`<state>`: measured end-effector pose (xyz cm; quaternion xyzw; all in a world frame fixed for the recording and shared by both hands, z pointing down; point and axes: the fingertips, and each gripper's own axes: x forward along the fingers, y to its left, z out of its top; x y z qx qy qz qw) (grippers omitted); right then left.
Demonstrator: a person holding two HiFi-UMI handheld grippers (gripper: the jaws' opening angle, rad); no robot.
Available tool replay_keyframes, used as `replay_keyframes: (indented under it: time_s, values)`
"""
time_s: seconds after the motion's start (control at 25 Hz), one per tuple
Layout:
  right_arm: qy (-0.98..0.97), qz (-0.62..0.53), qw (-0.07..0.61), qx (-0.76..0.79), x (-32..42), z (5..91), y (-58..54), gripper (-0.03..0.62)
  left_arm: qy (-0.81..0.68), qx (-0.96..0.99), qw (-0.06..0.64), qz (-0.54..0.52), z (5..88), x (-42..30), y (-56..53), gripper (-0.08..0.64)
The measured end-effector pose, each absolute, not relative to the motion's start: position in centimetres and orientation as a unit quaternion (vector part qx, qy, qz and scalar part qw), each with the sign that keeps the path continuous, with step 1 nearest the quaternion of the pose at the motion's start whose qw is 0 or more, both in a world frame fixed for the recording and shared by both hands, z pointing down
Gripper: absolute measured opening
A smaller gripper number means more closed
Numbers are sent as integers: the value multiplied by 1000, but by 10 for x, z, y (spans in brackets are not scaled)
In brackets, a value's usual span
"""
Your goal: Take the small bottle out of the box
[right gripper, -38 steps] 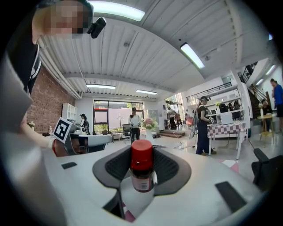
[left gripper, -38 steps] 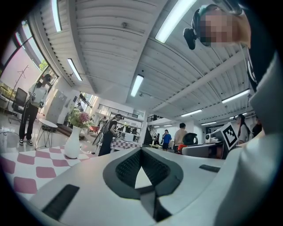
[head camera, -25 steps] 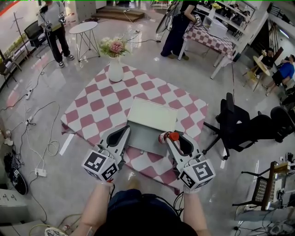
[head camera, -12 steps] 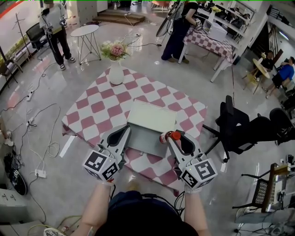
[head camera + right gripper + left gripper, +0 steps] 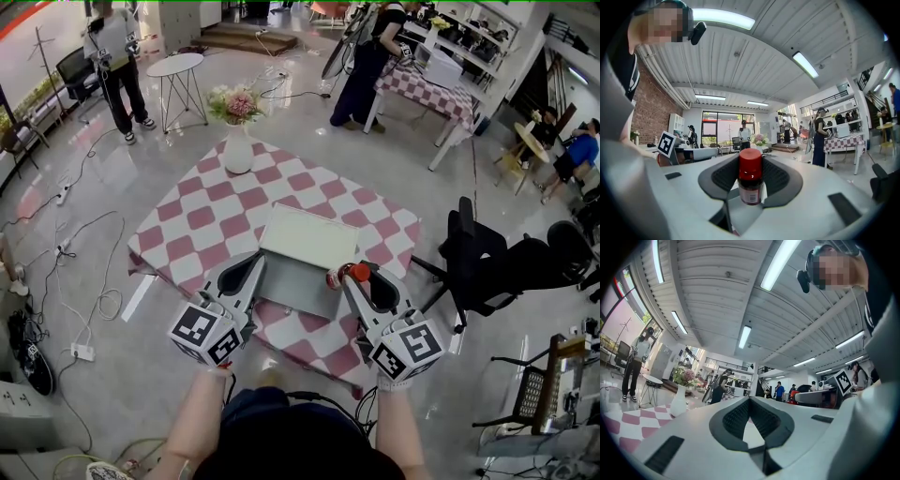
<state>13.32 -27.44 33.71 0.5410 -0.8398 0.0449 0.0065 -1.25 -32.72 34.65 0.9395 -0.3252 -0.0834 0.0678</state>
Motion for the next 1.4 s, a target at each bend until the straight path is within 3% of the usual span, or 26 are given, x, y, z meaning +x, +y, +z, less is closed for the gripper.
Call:
replay_keyframes:
  time_s: [1.4]
  values:
    - [-843,32,-2,537,131,319,-263,147,-339,934,51,-102,325,-25,-315,14]
